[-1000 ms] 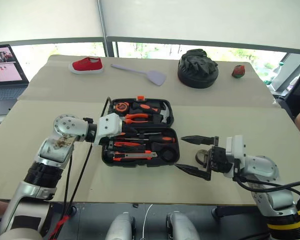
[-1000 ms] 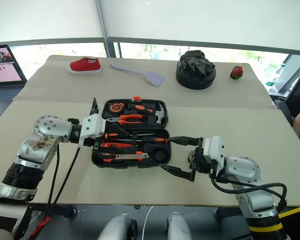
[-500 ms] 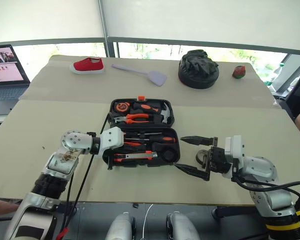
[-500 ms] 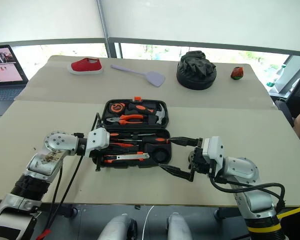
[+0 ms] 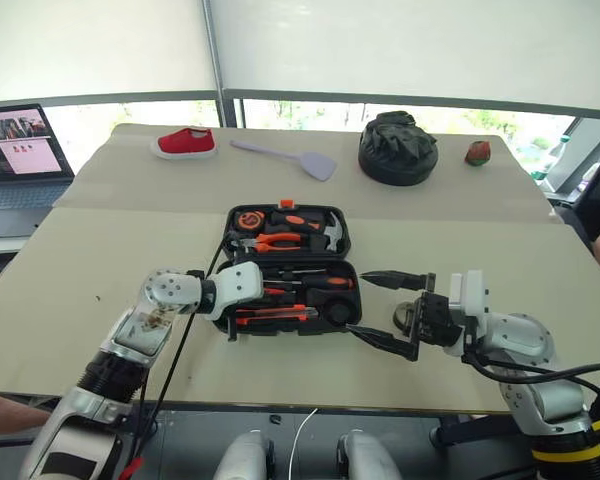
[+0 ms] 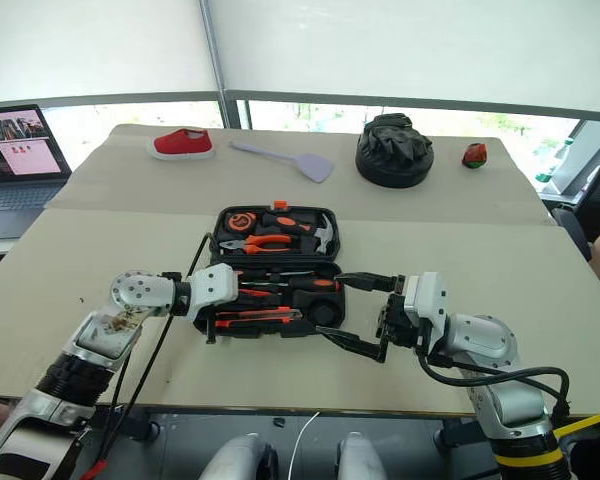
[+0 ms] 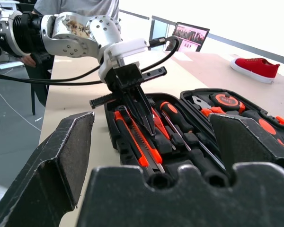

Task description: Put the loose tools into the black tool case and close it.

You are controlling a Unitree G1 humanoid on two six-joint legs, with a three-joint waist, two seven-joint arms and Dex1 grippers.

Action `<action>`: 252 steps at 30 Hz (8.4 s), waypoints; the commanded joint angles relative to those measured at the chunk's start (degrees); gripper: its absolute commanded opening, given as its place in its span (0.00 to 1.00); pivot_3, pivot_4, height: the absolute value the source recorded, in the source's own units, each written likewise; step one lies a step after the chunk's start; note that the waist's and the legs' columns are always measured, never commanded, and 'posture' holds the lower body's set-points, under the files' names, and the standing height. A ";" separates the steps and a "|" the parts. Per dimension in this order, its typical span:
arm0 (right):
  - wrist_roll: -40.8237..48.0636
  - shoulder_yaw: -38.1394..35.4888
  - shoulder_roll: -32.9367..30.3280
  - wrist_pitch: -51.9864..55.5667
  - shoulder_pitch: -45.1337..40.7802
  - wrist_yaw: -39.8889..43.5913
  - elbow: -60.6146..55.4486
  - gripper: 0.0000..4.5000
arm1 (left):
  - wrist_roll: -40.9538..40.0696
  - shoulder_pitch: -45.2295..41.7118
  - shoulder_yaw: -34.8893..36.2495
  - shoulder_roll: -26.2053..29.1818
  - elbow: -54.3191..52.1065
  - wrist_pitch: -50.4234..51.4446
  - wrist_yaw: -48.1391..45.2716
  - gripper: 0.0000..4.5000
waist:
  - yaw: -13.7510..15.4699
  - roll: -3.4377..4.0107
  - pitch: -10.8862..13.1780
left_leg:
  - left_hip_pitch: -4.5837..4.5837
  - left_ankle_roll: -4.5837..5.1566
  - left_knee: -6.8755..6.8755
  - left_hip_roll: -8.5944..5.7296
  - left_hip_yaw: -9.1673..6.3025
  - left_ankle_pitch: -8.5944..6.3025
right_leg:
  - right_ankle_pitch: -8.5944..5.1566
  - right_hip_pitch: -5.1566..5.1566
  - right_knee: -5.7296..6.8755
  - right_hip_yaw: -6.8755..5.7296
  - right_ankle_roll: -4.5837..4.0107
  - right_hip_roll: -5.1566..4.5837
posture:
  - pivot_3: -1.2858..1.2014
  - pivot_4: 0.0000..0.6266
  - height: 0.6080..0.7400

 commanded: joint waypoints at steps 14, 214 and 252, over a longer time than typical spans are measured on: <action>-6.04 -25.15 -6.73 -12.63 24.41 0.48 12.71 1.00 | -27.14 16.33 24.54 6.82 -6.23 -1.50 -13.67 0.82 | -0.99 -0.04 0.07 | -0.95 0.16 -0.08 0.02 0.15 -0.11 | 0.12 -1.04 0.00 0.10 -0.32 0.01 | 0.52 0.24 1.00; -54.92 8.65 -13.34 -61.71 -12.91 -43.74 53.00 0.76 | -9.12 31.05 29.78 1.64 10.44 -27.01 19.06 0.78 | -3.42 -0.53 0.44 | 0.04 0.40 -0.71 0.05 1.77 -0.12 | 0.83 -0.94 -0.61 0.06 -0.31 -0.70 | 0.52 0.24 1.00; -27.66 15.63 4.09 -4.38 -16.30 -16.21 21.82 0.01 | -19.42 9.35 23.33 1.86 2.08 16.57 6.00 0.00 | -1.97 -0.73 0.47 | -0.81 0.45 -0.01 0.28 1.44 -0.22 | 0.94 -1.37 -0.47 -0.08 -0.33 -0.21 | 0.52 0.24 1.00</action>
